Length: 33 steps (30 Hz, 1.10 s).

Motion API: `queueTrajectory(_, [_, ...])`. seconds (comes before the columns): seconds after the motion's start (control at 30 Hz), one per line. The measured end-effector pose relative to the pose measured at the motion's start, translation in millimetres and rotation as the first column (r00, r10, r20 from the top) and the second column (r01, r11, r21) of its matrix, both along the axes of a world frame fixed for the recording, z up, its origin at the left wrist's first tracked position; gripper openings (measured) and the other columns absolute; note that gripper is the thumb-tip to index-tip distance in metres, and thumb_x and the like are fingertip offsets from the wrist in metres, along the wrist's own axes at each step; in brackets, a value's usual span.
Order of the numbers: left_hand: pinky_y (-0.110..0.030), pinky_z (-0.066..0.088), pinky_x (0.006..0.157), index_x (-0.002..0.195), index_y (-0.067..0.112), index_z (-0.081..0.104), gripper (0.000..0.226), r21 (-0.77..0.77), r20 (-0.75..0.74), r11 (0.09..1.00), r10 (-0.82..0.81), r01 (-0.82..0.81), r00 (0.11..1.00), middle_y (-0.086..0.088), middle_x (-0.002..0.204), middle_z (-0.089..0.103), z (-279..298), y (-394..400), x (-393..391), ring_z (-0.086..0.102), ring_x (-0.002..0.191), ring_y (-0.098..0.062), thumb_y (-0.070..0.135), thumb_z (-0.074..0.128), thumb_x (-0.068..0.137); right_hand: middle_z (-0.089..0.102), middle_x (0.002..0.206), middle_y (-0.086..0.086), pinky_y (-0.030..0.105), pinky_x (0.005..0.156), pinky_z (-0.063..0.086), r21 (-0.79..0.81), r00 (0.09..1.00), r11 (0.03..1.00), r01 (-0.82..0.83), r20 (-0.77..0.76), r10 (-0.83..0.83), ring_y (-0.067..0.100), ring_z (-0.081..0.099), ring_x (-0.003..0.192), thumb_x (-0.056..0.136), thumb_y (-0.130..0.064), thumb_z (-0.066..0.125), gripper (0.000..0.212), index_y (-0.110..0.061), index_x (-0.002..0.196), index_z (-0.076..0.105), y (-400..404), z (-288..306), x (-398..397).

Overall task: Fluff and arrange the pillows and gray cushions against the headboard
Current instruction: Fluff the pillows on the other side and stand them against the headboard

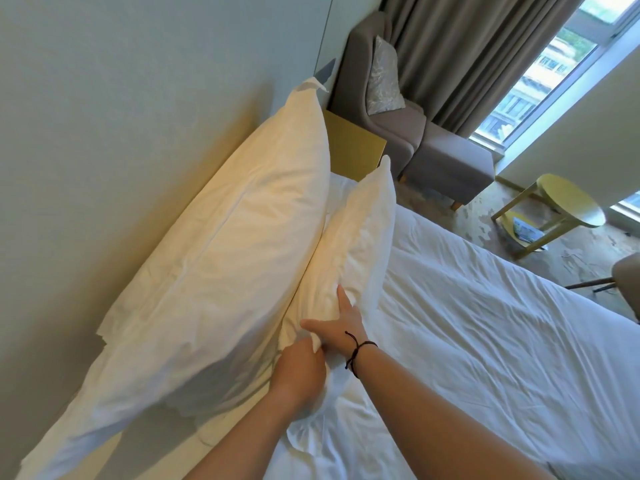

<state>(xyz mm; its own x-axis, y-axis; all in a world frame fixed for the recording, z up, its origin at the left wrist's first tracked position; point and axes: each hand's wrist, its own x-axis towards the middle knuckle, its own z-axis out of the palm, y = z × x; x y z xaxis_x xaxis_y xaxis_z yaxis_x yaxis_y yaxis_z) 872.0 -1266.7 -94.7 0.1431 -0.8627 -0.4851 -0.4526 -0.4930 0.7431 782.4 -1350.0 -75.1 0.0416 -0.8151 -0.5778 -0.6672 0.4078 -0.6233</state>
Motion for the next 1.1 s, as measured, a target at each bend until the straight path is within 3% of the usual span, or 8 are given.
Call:
queueTrajectory(0.13, [-0.034,0.054,0.08,0.127,0.019,0.06,0.039,-0.037,-0.295,0.989,0.125,-0.143,0.947,0.0,0.107,0.071,10,1,-8,0.066,0.096,-0.018,0.041,0.041,0.101,0.014,0.159,0.003,0.039,0.095,0.043,-0.057,0.998,0.998,-0.023,-0.052,0.02,0.027,0.032,0.139,0.054,-0.053,0.078,0.118,-0.048,0.149,0.008,-7,7,-8])
queueTrajectory(0.27, [-0.035,0.051,0.068,0.093,0.02,0.071,0.032,0.012,-0.366,0.971,0.225,-0.237,0.903,-0.006,0.085,0.073,8,15,-3,0.066,0.074,-0.016,0.037,0.045,0.099,0.014,0.158,0.004,0.042,0.101,0.043,-0.045,0.989,0.993,-0.109,-0.106,0.103,0.028,0.033,0.138,0.053,-0.058,0.074,0.115,-0.051,0.147,0.009,0,4,-3])
queueTrajectory(0.37, [-0.031,0.045,0.059,0.083,0.02,0.064,0.028,0.002,-0.233,0.965,0.256,-0.262,0.938,-0.003,0.077,0.067,-3,29,9,0.061,0.067,-0.014,0.038,0.049,0.098,-0.002,0.161,0.003,0.047,0.11,0.035,-0.008,0.985,0.988,-0.156,-0.073,0.155,0.028,0.019,0.145,0.058,-0.062,0.074,0.11,-0.052,0.147,0.009,14,-6,2])
queueTrajectory(0.47, [-0.031,0.044,0.059,0.104,0.022,0.056,0.031,-0.036,0.011,0.975,0.22,-0.219,0.976,0.009,0.09,0.065,-8,44,18,0.062,0.079,-0.013,0.05,0.052,0.092,-0.007,0.162,-0.001,0.048,0.115,0.027,-0.003,0.984,0.984,-0.18,0.01,0.18,0.023,0.011,0.148,0.063,-0.066,0.074,0.108,-0.05,0.148,0.011,26,-11,-5])
queueTrajectory(0.63, [-0.042,0.049,0.083,0.139,0.024,0.031,0.066,-0.163,0.376,0.981,0.161,-0.106,0.913,-0.001,0.13,0.056,7,54,4,0.055,0.117,-0.027,0.051,0.059,0.085,0.017,0.16,-0.007,0.039,0.111,0.032,-0.022,0.976,0.987,-0.16,0.146,0.162,0.016,0.026,0.143,0.069,-0.065,0.07,0.094,-0.047,0.148,0.021,45,-8,-46])
queueTrajectory(0.77, [-0.046,0.026,0.113,0.146,0.019,0.027,0.07,-0.175,0.63,0.97,-0.023,0.17,0.777,-0.017,0.155,0.028,20,58,-38,0.028,0.141,-0.033,0.047,0.055,0.088,0.034,0.154,-0.006,0.031,0.099,0.039,0.054,0.97,0.997,-0.05,0.242,0.035,0.017,0.041,0.135,0.075,-0.058,0.071,0.087,-0.044,0.148,0.026,79,-13,-102])
queueTrajectory(0.93, [-0.05,0.015,0.117,0.148,0.017,0.029,0.071,-0.127,0.707,0.889,-0.23,0.439,0.669,-0.019,0.159,0.019,18,78,-133,0.02,0.144,-0.037,0.046,0.055,0.089,0.037,0.152,-0.004,0.026,0.092,0.039,0.13,0.953,0.988,0.084,0.278,-0.117,0.015,0.041,0.135,0.078,-0.051,0.071,0.084,-0.04,0.149,0.027,135,-40,-217])
queueTrajectory(1.1, [-0.035,0.035,0.109,0.15,0.026,0.016,0.07,0.051,0.498,0.85,-0.477,0.524,0.724,-0.001,0.159,0.022,-10,102,-241,0.032,0.141,-0.019,0.044,0.051,0.092,0.034,0.154,-0.002,0.035,0.1,0.042,0.148,0.917,0.949,0.278,0.255,-0.308,0.021,0.04,0.136,0.085,-0.047,0.068,0.08,-0.033,0.151,0.025,172,-76,-389])
